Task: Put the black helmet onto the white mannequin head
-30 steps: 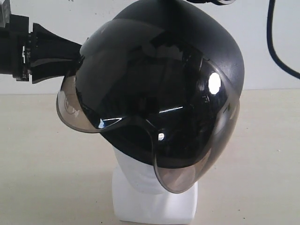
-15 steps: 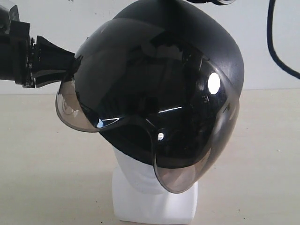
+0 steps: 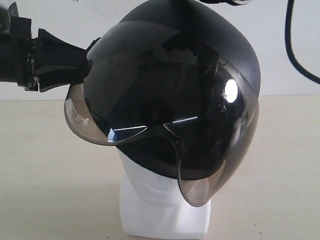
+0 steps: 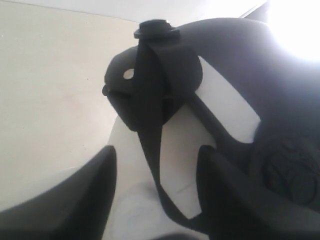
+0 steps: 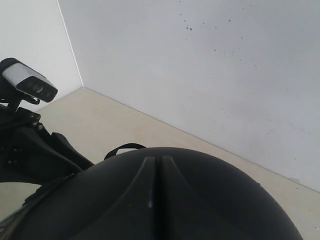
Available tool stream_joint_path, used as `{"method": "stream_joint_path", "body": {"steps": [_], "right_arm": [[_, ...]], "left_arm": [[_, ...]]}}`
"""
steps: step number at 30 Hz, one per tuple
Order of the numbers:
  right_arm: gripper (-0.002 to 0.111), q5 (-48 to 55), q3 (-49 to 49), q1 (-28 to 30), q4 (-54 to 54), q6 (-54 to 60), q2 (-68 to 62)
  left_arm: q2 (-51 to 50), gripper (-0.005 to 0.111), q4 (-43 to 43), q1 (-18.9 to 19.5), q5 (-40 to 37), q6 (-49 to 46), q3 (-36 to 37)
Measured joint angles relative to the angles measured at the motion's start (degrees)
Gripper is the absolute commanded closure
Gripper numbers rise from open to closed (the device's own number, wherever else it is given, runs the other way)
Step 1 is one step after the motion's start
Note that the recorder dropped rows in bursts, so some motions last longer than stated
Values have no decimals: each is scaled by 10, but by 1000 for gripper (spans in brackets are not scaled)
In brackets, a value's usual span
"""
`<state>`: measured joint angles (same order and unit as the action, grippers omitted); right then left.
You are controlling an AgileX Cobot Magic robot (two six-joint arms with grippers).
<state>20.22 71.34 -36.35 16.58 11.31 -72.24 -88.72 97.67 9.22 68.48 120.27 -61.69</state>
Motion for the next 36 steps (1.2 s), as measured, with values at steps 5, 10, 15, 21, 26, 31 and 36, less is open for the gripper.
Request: {"method": "stream_joint_path", "body": {"steps": [5, 10, 15, 21, 26, 31, 36], "right_arm": [[109, 0, 0, 0, 0, 0, 0], [109, 0, 0, 0, 0, 0, 0], [109, 0, 1, 0, 0, 0, 0], [109, 39, 33, -1, -10, 2, -8], [109, 81, 69, -1, -21, 2, -10], [109, 91, 85, -1, -32, 2, -10], [109, 95, 85, -1, -36, 3, -10]], "left_arm": [[-17, 79, 2, -1, 10, 0, 0], [-29, 102, 3, -5, 15, 0, 1], [-29, 102, 4, -6, 23, 0, 1], [-29, 102, 2, -6, 25, 0, 16], [-29, 102, 2, 1, 28, -10, 50], [-29, 102, 1, 1, 27, -24, 91], [-29, 102, 1, 1, 26, -44, 121]]}}
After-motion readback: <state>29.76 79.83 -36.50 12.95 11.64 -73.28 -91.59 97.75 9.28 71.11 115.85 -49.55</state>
